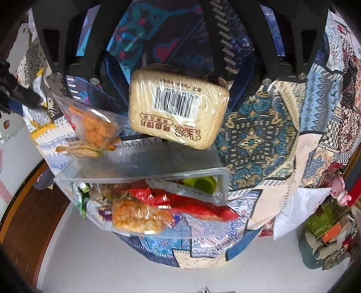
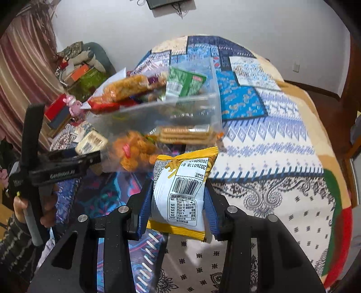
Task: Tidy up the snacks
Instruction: 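Lower the biscuit box into the clear box with left tool while right drops the white bag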
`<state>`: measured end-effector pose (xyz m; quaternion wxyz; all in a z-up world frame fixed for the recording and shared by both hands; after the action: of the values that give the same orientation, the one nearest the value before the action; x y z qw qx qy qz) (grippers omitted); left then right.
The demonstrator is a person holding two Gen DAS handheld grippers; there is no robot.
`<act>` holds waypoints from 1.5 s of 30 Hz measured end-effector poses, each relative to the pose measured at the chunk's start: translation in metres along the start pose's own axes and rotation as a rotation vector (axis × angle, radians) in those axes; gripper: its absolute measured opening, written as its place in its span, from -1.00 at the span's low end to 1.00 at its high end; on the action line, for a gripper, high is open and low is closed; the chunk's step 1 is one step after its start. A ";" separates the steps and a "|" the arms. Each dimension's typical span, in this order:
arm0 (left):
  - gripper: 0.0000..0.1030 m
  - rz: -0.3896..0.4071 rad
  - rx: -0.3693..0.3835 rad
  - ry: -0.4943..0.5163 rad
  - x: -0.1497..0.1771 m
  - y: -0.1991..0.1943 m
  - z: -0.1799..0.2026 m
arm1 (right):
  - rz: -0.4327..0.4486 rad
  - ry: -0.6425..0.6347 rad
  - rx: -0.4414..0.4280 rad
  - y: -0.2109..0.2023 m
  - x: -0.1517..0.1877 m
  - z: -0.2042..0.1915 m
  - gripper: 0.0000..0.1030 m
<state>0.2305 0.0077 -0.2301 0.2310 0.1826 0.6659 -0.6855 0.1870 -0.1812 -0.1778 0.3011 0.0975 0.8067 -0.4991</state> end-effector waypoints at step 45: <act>0.65 0.140 0.037 -0.038 -0.145 -0.001 -0.019 | 0.111 -0.119 -0.052 0.066 -0.139 -0.050 -0.23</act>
<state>0.3486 0.0371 -0.1488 0.2876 0.2198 0.6342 -0.6832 0.3089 -0.0861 -0.1296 0.3781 0.1045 0.7934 -0.4655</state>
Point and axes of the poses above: each gripper's, at about its wrist camera, not at the fingertips, and y roughly the way its jaws point, z to its right, x to its underside, the point moved 9 cm from there along y, roughly the way its jaws point, and after that the axes turned 4 degrees about -x, right-handed, at the moved point
